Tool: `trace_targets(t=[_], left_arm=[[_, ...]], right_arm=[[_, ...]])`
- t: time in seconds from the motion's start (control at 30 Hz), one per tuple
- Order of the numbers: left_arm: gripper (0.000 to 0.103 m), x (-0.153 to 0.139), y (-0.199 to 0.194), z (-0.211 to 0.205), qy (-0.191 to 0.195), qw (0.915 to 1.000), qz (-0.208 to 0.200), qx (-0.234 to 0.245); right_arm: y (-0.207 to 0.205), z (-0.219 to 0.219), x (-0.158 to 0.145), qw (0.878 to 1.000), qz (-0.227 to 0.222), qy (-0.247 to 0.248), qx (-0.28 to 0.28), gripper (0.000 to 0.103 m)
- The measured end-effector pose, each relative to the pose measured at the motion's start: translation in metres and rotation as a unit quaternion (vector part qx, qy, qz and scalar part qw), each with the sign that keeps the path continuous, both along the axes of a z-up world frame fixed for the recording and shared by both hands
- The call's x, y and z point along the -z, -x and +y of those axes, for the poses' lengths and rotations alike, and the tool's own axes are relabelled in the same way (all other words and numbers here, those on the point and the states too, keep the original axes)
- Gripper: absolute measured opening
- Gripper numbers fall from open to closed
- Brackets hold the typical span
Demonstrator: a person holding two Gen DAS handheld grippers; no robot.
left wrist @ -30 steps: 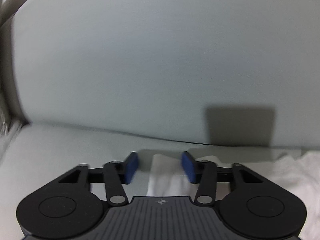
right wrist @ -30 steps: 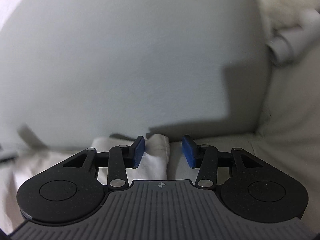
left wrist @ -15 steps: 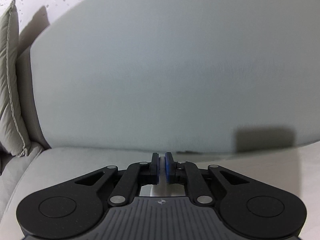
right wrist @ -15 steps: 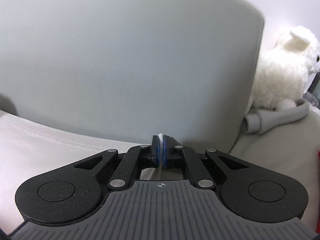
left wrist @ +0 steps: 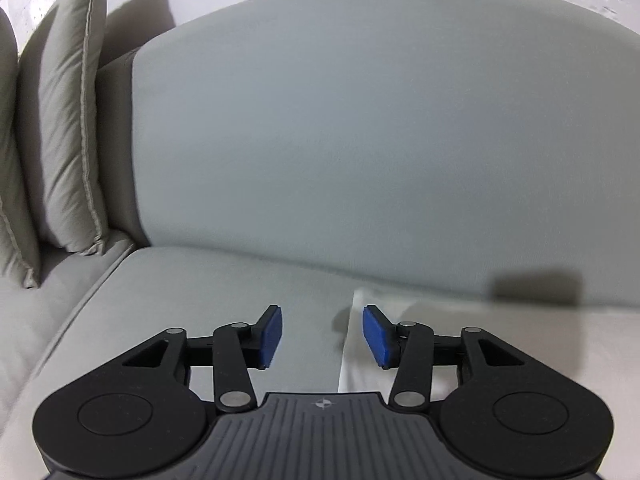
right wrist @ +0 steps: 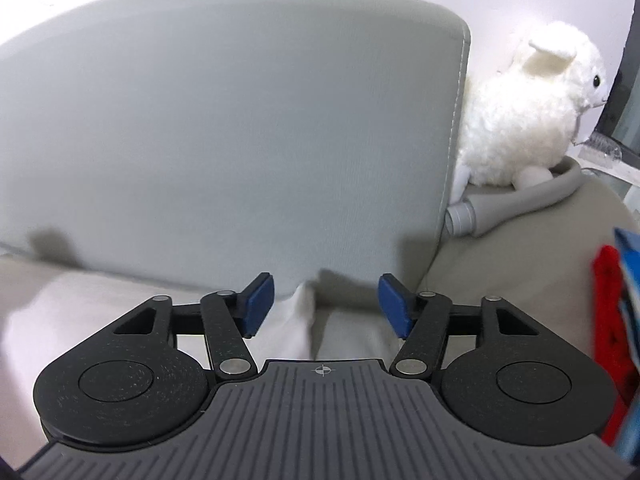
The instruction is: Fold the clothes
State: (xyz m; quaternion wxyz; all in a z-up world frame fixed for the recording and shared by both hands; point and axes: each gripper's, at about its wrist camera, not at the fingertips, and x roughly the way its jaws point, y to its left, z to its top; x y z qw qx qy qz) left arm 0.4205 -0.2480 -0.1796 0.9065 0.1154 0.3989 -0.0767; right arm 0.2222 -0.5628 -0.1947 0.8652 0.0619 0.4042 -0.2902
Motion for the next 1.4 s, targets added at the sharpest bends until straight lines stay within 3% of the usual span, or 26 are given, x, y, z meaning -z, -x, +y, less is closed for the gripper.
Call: trace_targets(t=[0.17, 0.3, 0.5, 0.6, 0.67, 0.7, 0.8, 0.87, 1.03, 1.23, 1.4], left_arm=[[0.053, -0.02, 0.053, 0.02, 0.001, 0.9978, 0.064, 0.017], [0.053, -0.037, 0.1, 0.028, 0.017, 0.9884, 0.147, 0.036], [0.053, -0.055, 0.18, 0.038, -0.014, 0.9857, 0.155, 0.064], [0.052, -0.052, 0.226, 0.041, -0.025, 0.9846, 0.152, 0.083], [0.049, -0.05, 0.259, 0.045, -0.023, 0.9861, 0.138, 0.09], [0.048, -0.049, 0.277, 0.045, -0.018, 0.9875, 0.127, 0.09], [0.047, -0.032, 0.3, 0.04, -0.001, 0.9889, 0.12, 0.088], [0.047, -0.017, 0.305, 0.034, 0.002, 0.9891, 0.121, 0.084], [0.05, 0.017, 0.313, 0.024, -0.033, 0.9848, 0.148, 0.085], [0.051, 0.009, 0.322, 0.021, -0.068, 0.9805, 0.161, 0.09], [0.051, 0.002, 0.347, 0.036, -0.079, 0.9785, 0.161, 0.101]], right_arm=[[0.03, 0.059, -0.023, 0.998, 0.033, -0.015, -0.049, 0.065], [0.066, 0.101, -0.036, 0.996, 0.046, -0.042, -0.061, 0.065], [0.108, 0.153, -0.041, 0.991, 0.072, -0.085, -0.076, 0.067], [0.133, 0.167, -0.023, 0.986, 0.084, -0.113, -0.085, 0.05], [0.148, 0.17, -0.009, 0.984, 0.094, -0.123, -0.09, 0.028], [0.155, 0.175, -0.005, 0.983, 0.093, -0.129, -0.091, 0.027], [0.175, 0.188, 0.007, 0.981, 0.087, -0.149, -0.09, 0.03], [0.183, 0.195, 0.015, 0.981, 0.085, -0.149, -0.086, 0.045], [0.197, 0.208, 0.038, 0.98, 0.113, -0.127, -0.107, 0.056], [0.218, 0.218, 0.031, 0.977, 0.125, -0.102, -0.137, 0.061], [0.242, 0.224, 0.025, 0.976, 0.128, -0.109, -0.135, 0.062]])
